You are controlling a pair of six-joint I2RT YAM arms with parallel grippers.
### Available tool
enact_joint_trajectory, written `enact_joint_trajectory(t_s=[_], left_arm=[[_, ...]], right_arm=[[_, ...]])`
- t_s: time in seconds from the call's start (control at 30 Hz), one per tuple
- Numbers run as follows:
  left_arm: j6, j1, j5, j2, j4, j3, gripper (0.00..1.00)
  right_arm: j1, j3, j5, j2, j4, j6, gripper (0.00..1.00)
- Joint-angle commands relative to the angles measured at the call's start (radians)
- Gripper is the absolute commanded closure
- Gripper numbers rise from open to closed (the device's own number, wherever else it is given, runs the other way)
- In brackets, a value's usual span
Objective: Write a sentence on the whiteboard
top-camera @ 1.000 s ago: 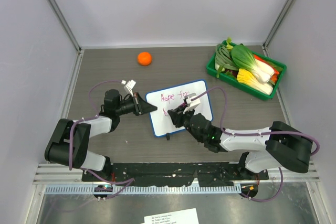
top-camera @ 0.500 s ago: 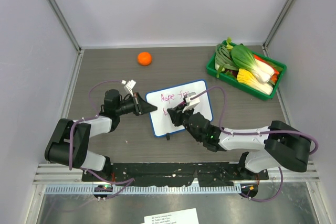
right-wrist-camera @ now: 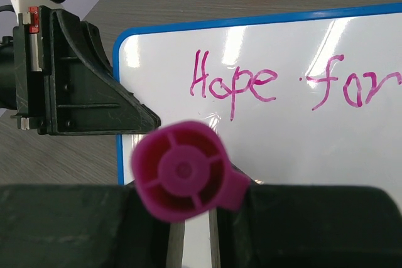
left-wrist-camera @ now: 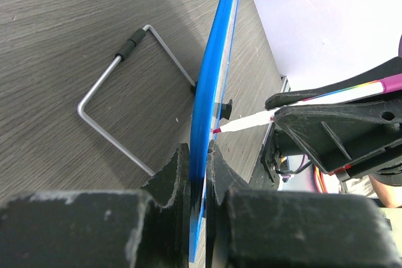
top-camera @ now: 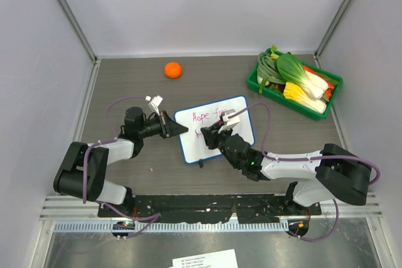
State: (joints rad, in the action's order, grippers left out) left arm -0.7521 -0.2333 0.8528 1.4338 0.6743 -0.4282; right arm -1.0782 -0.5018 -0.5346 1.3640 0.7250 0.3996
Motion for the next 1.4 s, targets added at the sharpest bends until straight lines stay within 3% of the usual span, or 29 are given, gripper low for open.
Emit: enact_joint_trajectory(t_s=[0.0, 0.57, 1.17, 1.37], left_arm=[[0.117, 0.000, -0.152, 0.034, -0.131, 0.032, 1.00], [0.117, -0.001, -0.150, 0.036, -0.131, 0.032, 1.00], [0.119, -0.004, -0.150, 0.042, -0.133, 0.028, 1.00], [0.120, -0.006, -0.152, 0.042, -0.134, 0.028, 1.00]], right_arm=[[0.001, -0.024, -0.070, -0.003, -0.030, 0.004, 0.99], [0.001, 0.005, -0.035, -0.040, -0.107, 0.038, 0.99], [0.000, 0.011, 0.035, -0.032, -0.058, 0.061, 0.99], [0.021, 0.042, 0.068, -0.140, -0.042, 0.088, 0.99]])
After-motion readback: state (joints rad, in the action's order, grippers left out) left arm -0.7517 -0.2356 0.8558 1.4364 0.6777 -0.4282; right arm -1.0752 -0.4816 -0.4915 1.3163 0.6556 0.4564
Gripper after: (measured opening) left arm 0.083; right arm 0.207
